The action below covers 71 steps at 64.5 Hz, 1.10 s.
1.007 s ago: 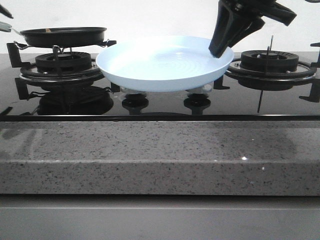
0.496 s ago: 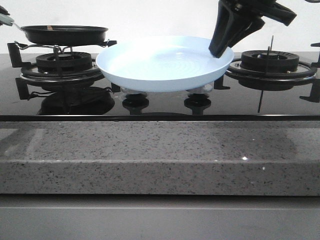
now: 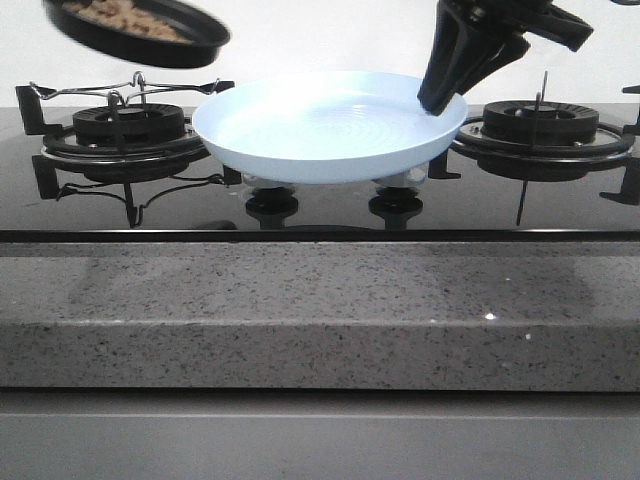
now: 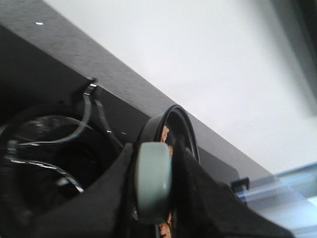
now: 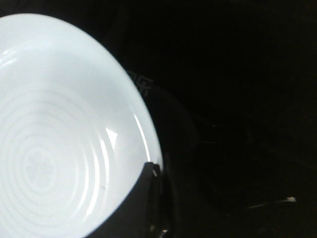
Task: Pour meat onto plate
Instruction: 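Lift the pan with the left gripper and tilt it over the plate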
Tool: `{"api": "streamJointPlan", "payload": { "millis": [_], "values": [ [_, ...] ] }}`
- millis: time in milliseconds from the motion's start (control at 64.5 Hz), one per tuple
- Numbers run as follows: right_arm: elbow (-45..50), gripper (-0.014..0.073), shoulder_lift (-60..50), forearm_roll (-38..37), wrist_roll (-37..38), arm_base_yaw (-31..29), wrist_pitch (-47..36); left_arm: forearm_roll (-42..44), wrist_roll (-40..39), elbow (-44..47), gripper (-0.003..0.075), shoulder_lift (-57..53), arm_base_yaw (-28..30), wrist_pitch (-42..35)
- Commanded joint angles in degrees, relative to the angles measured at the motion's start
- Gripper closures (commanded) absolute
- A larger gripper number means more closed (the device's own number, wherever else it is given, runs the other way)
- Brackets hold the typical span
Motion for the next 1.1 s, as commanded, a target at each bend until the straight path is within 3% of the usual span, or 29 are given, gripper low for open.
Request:
{"api": "streamJointPlan", "payload": {
  "millis": [0, 387, 868, 1085],
  "values": [
    [-1.2, 0.0654, -3.1, 2.0, -0.5, -0.2, -1.8, -3.9, 0.7, -1.7, 0.0741, -3.9, -2.6, 1.9],
    [-1.2, 0.0654, -3.1, 2.0, -0.5, -0.2, -1.8, -1.0, 1.5, -1.7, 0.0741, -8.7, -12.3, 2.4],
    [-1.2, 0.0654, -3.1, 2.0, -0.5, -0.2, -1.8, 6.6, 16.4, -1.7, 0.0741, -14.8, -22.3, -5.7],
    [-1.2, 0.0654, -3.1, 2.0, -0.5, -0.2, -1.8, 18.8, 17.9, -1.7, 0.0741, -18.1, -29.6, -15.5]
  ]
}}
